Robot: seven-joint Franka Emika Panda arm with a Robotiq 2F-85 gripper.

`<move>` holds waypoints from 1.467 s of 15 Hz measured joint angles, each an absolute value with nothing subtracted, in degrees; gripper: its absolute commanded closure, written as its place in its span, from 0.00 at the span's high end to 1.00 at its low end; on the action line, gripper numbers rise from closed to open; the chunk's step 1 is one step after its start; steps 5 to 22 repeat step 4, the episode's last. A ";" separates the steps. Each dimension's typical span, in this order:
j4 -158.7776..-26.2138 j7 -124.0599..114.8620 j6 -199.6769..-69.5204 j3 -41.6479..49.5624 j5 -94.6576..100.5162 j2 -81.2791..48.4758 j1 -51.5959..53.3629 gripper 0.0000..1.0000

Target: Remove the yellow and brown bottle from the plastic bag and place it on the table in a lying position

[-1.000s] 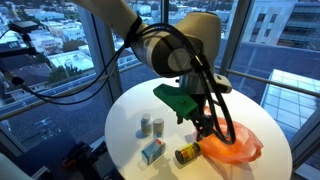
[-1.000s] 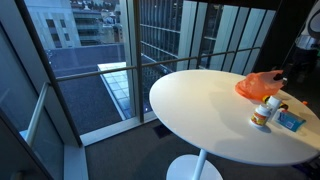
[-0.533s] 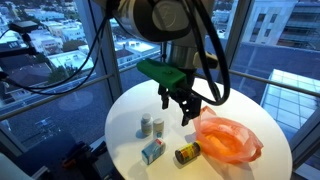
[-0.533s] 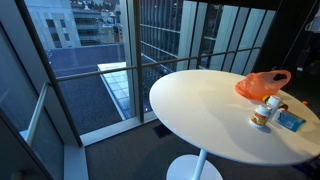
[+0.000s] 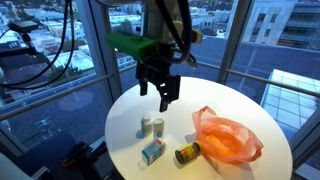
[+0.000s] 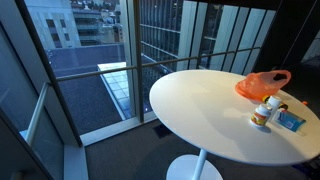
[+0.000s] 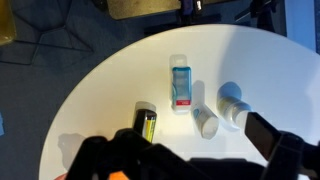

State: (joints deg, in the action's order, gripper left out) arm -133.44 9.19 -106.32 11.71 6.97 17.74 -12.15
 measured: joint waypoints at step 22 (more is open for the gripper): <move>-133.98 9.19 -104.78 11.39 8.04 20.00 -11.99 1.00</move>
